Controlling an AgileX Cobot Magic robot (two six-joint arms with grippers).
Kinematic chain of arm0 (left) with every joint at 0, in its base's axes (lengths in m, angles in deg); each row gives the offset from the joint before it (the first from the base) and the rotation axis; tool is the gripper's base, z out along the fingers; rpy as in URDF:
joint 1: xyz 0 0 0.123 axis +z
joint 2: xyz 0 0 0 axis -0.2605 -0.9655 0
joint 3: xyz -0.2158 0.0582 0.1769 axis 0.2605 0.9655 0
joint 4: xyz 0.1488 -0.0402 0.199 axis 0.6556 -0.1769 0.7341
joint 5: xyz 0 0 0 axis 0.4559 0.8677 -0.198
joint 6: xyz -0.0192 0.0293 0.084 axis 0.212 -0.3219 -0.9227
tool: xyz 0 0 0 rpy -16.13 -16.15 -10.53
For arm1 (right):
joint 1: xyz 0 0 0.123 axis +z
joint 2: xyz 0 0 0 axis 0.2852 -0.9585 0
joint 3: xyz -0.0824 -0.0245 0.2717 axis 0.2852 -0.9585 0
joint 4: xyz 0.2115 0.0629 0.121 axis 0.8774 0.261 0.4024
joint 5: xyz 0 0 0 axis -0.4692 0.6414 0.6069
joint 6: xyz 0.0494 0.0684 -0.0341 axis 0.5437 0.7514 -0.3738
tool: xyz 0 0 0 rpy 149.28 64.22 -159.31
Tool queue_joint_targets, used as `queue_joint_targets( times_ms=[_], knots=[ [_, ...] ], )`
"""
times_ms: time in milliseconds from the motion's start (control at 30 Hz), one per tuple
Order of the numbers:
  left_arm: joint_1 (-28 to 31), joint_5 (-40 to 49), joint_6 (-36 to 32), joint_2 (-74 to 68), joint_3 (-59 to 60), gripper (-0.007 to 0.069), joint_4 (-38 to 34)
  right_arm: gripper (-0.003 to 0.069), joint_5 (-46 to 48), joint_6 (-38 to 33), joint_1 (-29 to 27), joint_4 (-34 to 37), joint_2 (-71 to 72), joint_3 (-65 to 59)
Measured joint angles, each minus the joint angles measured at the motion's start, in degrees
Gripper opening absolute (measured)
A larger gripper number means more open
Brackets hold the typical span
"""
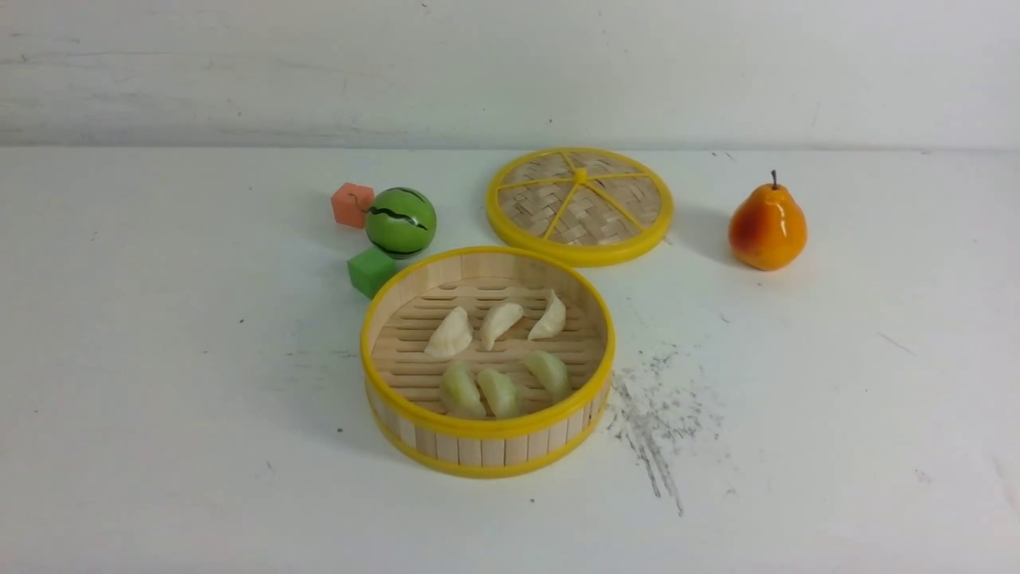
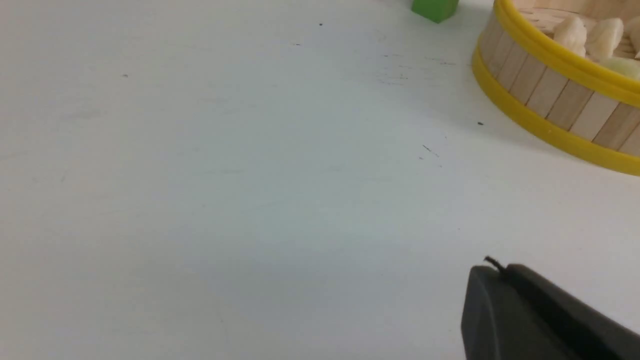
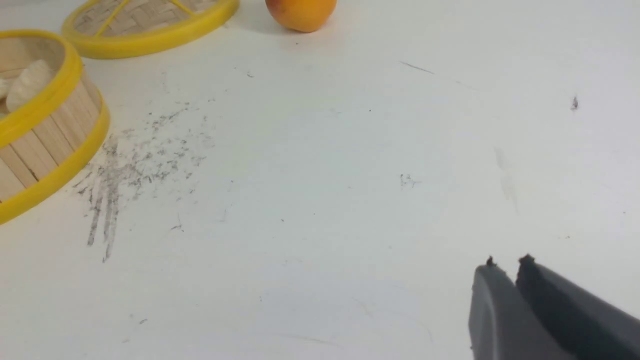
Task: Put the dumplings into the steamer on the white table.
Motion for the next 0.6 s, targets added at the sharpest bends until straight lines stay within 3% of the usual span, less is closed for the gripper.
queue_joint_targets(
  times_ms=[600],
  knots=[
    [1.23, 0.00, -2.82, 0.00, 0.00, -0.0014, -2.27, 0.0087, 0.00, 0.00, 0.00, 0.00, 0.00, 0.00]
  ],
)
